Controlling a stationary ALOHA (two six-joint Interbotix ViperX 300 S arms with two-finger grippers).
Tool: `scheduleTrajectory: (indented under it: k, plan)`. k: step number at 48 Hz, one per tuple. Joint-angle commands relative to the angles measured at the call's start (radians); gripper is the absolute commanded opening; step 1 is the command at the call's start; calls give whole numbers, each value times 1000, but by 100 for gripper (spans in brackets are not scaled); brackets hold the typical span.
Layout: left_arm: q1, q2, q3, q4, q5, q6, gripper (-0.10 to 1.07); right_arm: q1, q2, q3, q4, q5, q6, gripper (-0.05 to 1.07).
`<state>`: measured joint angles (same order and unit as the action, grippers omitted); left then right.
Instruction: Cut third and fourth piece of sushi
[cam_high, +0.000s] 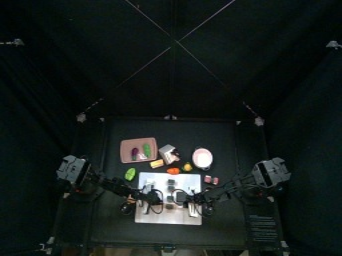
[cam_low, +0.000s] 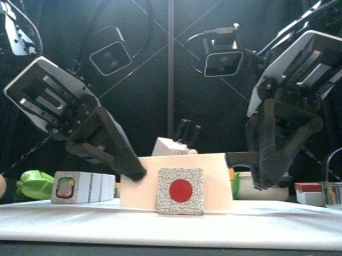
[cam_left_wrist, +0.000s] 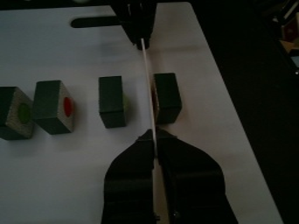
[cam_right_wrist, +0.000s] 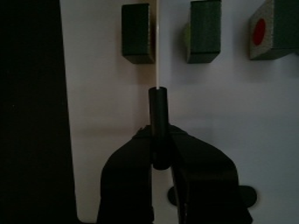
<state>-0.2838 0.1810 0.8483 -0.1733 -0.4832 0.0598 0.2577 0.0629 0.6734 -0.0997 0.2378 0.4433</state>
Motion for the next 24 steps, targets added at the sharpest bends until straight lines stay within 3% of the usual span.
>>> scheduleTrajectory:
  k: [1,24]
  plan:
    - [-5,-11,-28,-14,-3,5,35,-2,-15,-35,-2,-20,-2,31]
    - [-5,-60,-32,-12,-3,11,35,0,-34,-48,-11,-12,-3,31]
